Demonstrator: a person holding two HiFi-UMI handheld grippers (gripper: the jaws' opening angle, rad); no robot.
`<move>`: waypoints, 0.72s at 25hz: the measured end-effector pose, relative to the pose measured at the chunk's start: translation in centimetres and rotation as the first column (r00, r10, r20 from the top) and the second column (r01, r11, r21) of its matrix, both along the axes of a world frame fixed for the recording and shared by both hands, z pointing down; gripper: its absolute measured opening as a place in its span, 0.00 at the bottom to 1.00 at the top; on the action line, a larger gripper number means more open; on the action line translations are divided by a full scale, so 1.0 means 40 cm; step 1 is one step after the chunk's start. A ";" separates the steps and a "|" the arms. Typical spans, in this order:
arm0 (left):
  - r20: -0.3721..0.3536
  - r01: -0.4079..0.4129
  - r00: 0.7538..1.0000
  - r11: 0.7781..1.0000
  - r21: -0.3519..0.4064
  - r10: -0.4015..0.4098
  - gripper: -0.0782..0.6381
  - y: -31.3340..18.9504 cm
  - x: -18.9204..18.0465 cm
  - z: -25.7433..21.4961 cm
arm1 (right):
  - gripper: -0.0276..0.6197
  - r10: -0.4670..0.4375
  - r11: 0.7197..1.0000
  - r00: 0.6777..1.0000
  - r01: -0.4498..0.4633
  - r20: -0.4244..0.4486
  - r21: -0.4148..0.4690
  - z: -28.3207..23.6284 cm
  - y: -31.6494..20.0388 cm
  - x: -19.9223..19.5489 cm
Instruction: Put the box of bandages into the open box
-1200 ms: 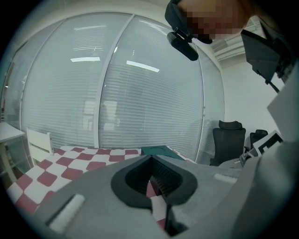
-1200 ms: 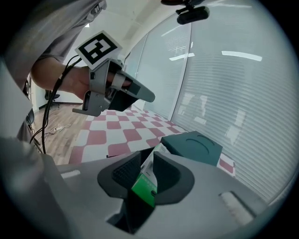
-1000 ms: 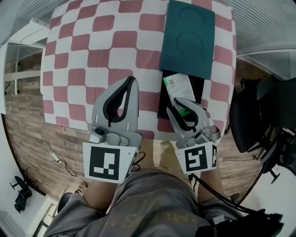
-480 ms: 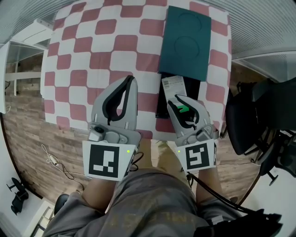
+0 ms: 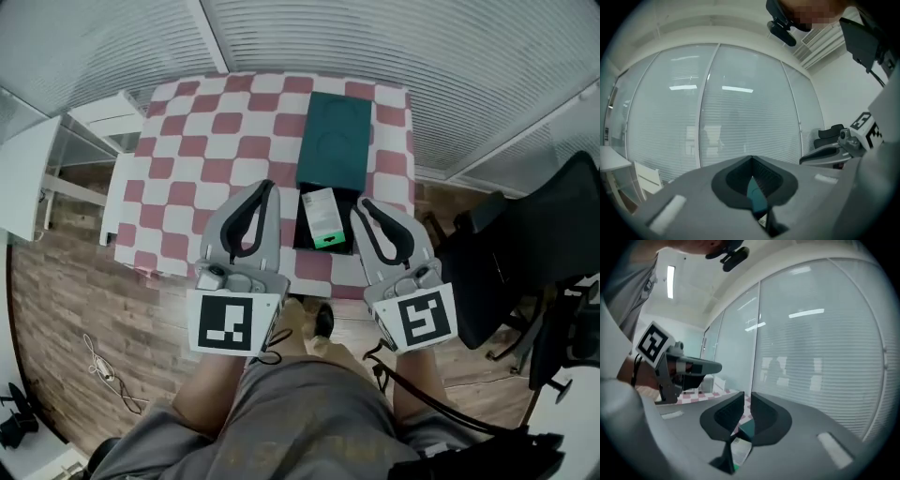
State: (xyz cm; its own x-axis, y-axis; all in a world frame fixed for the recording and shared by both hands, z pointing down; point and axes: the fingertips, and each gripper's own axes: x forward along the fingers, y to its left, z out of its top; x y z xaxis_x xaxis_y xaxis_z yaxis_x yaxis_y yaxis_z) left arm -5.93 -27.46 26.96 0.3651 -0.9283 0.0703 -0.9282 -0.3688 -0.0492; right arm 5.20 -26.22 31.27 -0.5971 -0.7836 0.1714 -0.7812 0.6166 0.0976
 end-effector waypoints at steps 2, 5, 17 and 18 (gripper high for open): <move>0.016 0.014 1.000 0.999 0.037 -0.015 0.11 0.019 0.018 -0.047 | 0.10 0.035 0.999 0.999 -0.037 0.034 0.038 -0.071 0.004 0.036; 0.031 0.029 0.999 0.995 0.096 -0.032 0.11 0.057 0.040 -0.111 | 0.08 0.072 0.994 0.992 -0.080 0.108 0.068 -0.163 0.025 0.072; 0.084 -0.019 0.996 0.976 0.216 0.001 0.11 0.124 0.037 -0.215 | 0.08 0.173 0.968 0.969 -0.201 0.177 0.153 -0.297 0.087 0.048; 0.082 -0.026 0.997 0.975 0.220 0.008 0.11 0.128 0.032 -0.220 | 0.08 0.180 0.965 0.969 -0.207 0.172 0.159 -0.300 0.092 0.039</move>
State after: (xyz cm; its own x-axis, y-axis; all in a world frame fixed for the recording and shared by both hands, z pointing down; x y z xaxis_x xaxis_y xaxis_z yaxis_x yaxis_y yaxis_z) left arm -4.67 -22.33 18.18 0.3822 -0.9180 -0.1057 -0.9117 -0.3560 -0.2050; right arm 6.76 -22.56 19.27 -0.4394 -0.8962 -0.0609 -0.8979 0.4362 0.0591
